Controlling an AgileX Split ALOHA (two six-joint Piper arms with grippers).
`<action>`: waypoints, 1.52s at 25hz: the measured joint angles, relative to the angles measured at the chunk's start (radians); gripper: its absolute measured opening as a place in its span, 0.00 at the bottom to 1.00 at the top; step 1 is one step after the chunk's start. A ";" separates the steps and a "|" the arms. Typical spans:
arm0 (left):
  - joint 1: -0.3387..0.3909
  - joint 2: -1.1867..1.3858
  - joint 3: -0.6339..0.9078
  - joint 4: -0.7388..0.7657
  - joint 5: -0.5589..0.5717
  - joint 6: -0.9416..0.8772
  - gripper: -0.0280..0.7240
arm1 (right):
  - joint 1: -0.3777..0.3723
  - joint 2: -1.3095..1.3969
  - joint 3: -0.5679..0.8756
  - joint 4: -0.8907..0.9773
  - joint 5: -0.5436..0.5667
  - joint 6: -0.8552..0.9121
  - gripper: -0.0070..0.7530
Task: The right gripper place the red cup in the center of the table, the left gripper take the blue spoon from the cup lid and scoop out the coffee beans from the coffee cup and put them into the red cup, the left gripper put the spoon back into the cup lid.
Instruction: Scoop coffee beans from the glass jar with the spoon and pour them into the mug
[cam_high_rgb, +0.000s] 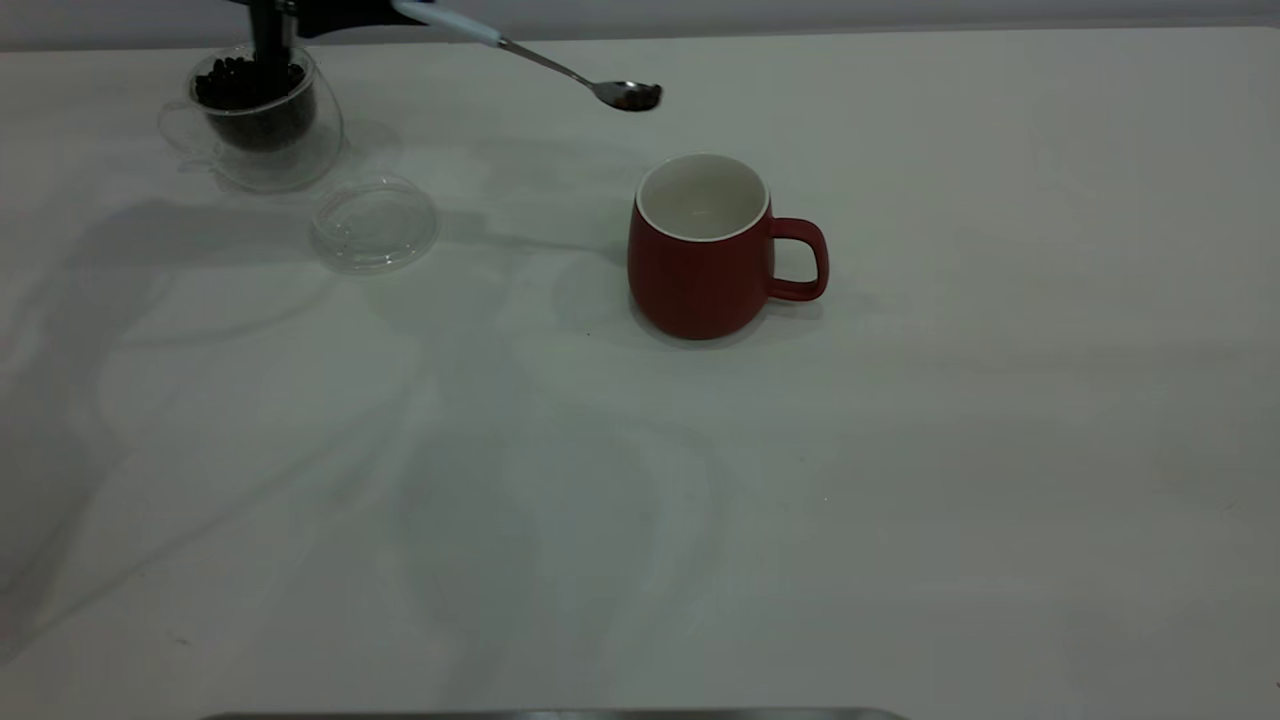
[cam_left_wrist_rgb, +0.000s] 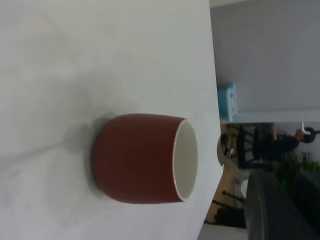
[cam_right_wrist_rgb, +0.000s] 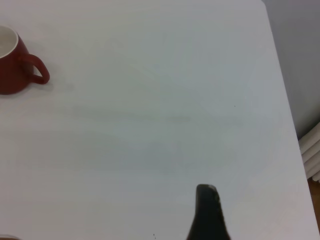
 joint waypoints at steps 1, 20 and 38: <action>-0.007 0.000 0.000 0.000 0.000 0.000 0.20 | 0.000 0.000 0.000 0.000 0.000 0.000 0.79; -0.093 0.000 0.000 0.073 -0.024 0.206 0.20 | 0.000 0.000 0.000 0.000 0.000 0.000 0.79; -0.159 0.000 0.000 0.078 -0.100 0.629 0.20 | 0.000 0.000 0.000 0.000 0.000 0.000 0.79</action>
